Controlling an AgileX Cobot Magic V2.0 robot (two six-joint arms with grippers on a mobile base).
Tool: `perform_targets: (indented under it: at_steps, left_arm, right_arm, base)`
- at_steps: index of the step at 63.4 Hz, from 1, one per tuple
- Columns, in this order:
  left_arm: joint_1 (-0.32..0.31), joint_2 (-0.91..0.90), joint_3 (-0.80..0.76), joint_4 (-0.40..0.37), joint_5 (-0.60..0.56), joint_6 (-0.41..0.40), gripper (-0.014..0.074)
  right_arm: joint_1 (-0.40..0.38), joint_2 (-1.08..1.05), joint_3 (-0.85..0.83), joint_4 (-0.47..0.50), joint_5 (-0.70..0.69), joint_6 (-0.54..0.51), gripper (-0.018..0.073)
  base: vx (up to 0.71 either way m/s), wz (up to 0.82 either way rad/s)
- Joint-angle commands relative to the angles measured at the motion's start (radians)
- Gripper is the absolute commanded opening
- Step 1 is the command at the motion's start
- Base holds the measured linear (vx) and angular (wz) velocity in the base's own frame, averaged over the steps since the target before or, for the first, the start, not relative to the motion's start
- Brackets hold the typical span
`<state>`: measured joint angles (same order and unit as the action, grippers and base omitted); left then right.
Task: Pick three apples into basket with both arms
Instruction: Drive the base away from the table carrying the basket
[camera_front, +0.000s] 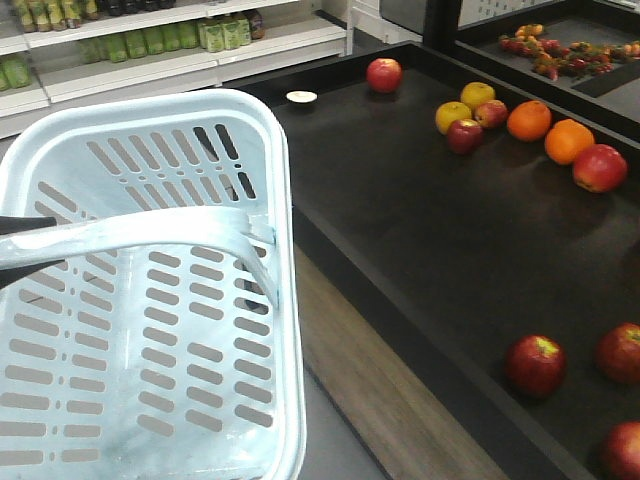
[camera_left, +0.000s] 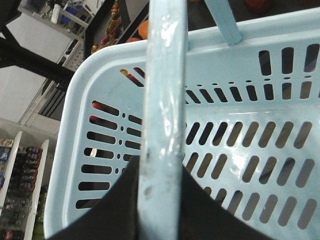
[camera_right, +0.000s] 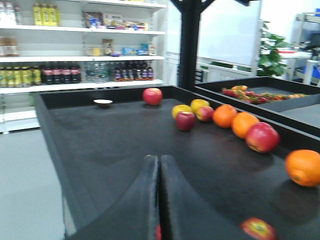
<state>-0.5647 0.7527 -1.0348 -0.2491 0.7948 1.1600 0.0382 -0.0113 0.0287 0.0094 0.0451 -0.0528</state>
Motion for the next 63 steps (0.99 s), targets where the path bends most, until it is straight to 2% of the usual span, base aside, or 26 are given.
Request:
perform_targets:
  at_steps: [1, 63]
  left_arm:
    - [-0.002, -0.003, -0.033, -0.023, -0.095, -0.012, -0.0007]
    - [-0.002, -0.003, -0.033, -0.024, -0.095, -0.012, -0.0008]
  right_arm:
    - [-0.004, 0.001, 0.013, -0.009, -0.073, -0.001, -0.0009]
    - [0.000, 0.001, 0.013, -0.009, -0.073, -0.001, -0.0009]
  base:
    - [0.02, 0.42]
    - [0.03, 0.39]
